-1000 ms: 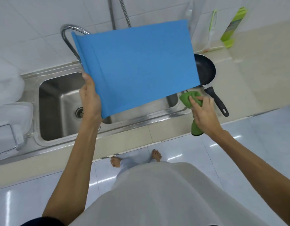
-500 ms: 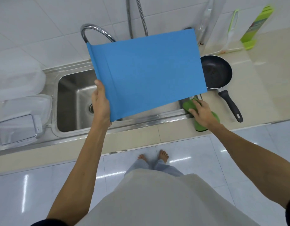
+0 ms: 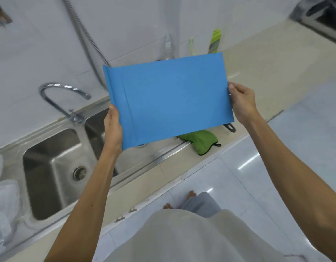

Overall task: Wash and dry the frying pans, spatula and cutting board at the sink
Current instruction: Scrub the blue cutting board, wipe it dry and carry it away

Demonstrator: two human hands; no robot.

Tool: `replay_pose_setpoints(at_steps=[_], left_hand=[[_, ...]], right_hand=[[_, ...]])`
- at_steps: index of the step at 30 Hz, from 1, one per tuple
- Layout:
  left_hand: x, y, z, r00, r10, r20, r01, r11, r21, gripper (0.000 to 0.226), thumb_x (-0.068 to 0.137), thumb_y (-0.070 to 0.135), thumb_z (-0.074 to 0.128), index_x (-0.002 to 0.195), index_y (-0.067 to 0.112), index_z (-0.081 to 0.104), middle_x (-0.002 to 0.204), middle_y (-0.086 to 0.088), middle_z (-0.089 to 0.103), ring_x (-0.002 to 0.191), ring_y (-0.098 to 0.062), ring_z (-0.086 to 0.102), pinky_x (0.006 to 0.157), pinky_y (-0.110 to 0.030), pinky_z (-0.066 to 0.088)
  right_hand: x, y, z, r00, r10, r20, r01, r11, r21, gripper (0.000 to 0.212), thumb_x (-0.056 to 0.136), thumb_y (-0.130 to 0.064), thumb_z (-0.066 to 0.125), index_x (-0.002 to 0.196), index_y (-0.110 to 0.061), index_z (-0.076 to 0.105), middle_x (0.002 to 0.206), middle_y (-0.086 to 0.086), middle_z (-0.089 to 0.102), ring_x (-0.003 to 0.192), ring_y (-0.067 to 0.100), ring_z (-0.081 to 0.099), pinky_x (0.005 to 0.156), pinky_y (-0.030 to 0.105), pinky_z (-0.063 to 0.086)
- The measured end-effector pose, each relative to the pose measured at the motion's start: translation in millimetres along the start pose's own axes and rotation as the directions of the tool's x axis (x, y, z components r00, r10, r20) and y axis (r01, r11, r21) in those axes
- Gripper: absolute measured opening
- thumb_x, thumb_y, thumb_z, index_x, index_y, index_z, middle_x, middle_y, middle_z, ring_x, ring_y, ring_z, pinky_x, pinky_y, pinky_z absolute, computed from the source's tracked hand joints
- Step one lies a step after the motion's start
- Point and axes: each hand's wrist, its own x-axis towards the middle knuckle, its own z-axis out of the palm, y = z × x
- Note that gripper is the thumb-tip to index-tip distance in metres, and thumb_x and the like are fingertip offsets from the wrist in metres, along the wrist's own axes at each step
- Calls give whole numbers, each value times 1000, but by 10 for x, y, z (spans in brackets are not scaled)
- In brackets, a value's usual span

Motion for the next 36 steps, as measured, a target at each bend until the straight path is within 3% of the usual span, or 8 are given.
replay_pose_setpoints(at_steps=[3, 10, 15, 18, 21, 30, 33, 36], left_hand=[[72, 31, 502, 992, 29, 126, -26, 999, -23, 50, 108, 45, 25, 130, 14, 59, 113, 13, 73, 108, -9, 68, 85, -29, 56], [184, -67, 1911, 934, -49, 353, 73, 996, -54, 47, 108, 44, 29, 118, 17, 66, 114, 0, 74, 107, -19, 69, 87, -39, 57], [270, -174, 3159, 894, -65, 442, 66, 998, 14, 51, 101, 55, 40, 120, 16, 67, 124, -9, 70, 116, -32, 65, 100, -61, 48], [223, -93, 3954, 896, -47, 441, 29, 998, 47, 41, 106, 44, 40, 102, 15, 70, 104, 1, 76, 98, -20, 72, 90, -47, 57], [258, -4, 4731, 899, -8, 438, -33, 996, 86, 38, 107, 35, 42, 88, 18, 70, 83, 14, 75, 76, -5, 69, 73, -32, 52], [948, 242, 6605, 895, 84, 438, -122, 991, 58, 38, 105, 36, 48, 86, 13, 70, 81, 13, 74, 77, -5, 68, 78, -33, 52], [1269, 227, 7189, 901, 119, 418, -144, 989, 29, 38, 105, 36, 49, 85, 9, 66, 81, 6, 70, 76, -11, 64, 76, -35, 50], [1576, 203, 7747, 906, 119, 405, -141, 990, 25, 37, 105, 35, 48, 89, 6, 63, 87, -4, 63, 81, -19, 58, 77, -38, 44]], right_hand=[[19, 12, -485, 989, 6, -145, -11, 999, -35, 26, 98, -21, 55, 113, -13, 75, 113, 0, 76, 111, 22, 70, 102, 47, 53], [164, -13, -1823, 922, 41, -384, -35, 999, 22, 24, 96, -19, 56, 108, -15, 76, 107, -4, 77, 104, 17, 72, 99, 42, 55], [500, -198, -2912, 872, 39, -487, -22, 999, 41, 22, 97, -19, 57, 108, -14, 75, 107, -2, 77, 96, 13, 71, 96, 40, 57], [743, -403, -3559, 848, 10, -529, 6, 1000, 29, 23, 98, -16, 56, 110, -10, 74, 109, 1, 76, 93, 12, 71, 93, 37, 58], [1056, -635, -4164, 834, -24, -551, 29, 1000, 0, 23, 99, -17, 55, 112, -11, 74, 109, 0, 76, 97, 13, 70, 91, 34, 57], [2393, -1171, -5348, 827, -62, -559, 61, 998, -20, 21, 102, -14, 52, 110, -11, 72, 104, -2, 73, 93, 14, 68, 85, 30, 56], [2972, -1299, -5670, 829, -80, -553, 78, 997, -27, 22, 103, -12, 51, 113, -8, 70, 100, -3, 72, 83, 8, 66, 75, 23, 55], [3635, -1398, -5970, 843, -77, -533, 74, 997, -28, 21, 102, -11, 52, 112, -8, 70, 102, -2, 73, 88, 13, 67, 79, 27, 55]])
